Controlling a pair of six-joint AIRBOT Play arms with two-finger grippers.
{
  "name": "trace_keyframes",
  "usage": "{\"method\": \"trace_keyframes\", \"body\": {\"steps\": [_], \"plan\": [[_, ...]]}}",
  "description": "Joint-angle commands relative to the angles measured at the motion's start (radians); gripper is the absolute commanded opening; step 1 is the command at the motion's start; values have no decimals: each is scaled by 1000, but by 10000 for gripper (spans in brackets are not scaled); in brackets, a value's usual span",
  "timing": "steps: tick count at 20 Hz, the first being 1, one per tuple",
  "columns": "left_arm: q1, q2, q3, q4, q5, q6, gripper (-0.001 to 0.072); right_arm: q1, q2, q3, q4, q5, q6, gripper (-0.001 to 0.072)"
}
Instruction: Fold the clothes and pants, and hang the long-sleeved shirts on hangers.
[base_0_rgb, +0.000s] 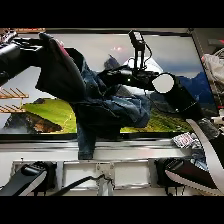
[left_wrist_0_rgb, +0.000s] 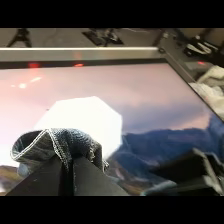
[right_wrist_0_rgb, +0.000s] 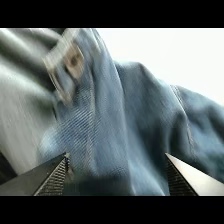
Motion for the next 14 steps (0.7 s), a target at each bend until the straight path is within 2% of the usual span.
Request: {"method": "trace_keyframes", "body": {"steps": [1, 5, 8, 12, 14], "plan": [[-35, 2, 6, 0, -5, 1, 24, 27, -22, 57, 5, -53, 24, 694], [-82, 12, 6, -7, -4, 1, 24, 27, -77, 163, -13, -33, 131, 691], [-100, 18, 6, -8, -4, 0, 24, 53, -112, 204, -28, -5, 158, 689], [-105, 30, 6, -7, -4, 0, 24, 103, -166, 207, -175, 7, 296, 684], [-105, 43, 6, -6, -4, 1, 24, 98, -204, 207, -286, 28, 399, 557]]}}
